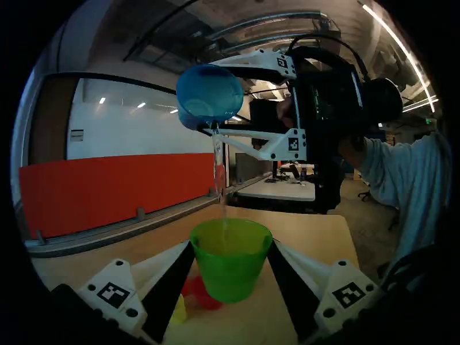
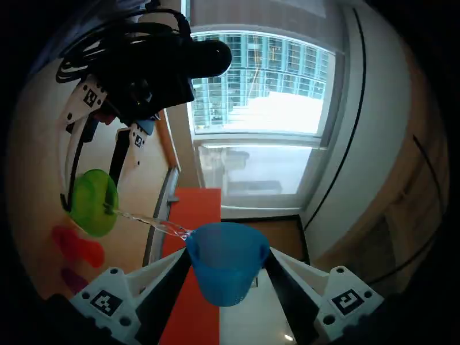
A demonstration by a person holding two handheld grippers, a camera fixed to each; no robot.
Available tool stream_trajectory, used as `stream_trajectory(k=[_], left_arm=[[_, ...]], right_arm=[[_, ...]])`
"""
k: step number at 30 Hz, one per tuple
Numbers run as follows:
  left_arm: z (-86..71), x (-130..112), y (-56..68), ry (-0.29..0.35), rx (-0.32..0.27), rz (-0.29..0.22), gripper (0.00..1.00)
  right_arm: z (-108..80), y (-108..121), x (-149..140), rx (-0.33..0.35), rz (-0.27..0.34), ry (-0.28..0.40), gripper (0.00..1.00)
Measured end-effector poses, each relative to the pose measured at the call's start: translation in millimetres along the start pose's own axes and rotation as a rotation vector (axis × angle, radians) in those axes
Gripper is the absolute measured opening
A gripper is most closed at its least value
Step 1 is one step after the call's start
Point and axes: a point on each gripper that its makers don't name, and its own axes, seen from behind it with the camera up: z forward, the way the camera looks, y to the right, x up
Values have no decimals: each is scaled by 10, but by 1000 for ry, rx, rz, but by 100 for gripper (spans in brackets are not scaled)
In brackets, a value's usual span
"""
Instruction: Pour water
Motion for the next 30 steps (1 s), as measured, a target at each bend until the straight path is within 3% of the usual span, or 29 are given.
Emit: stream_trajectory(k=[24,30], left_arm=[[11,64,-10,16,4,-9,86],[8,61,-23,21,6,-17,86]], right_arm=[[9,47,226,-15,-191,8,91],[-4,26,289,-14,-202,16,91]])
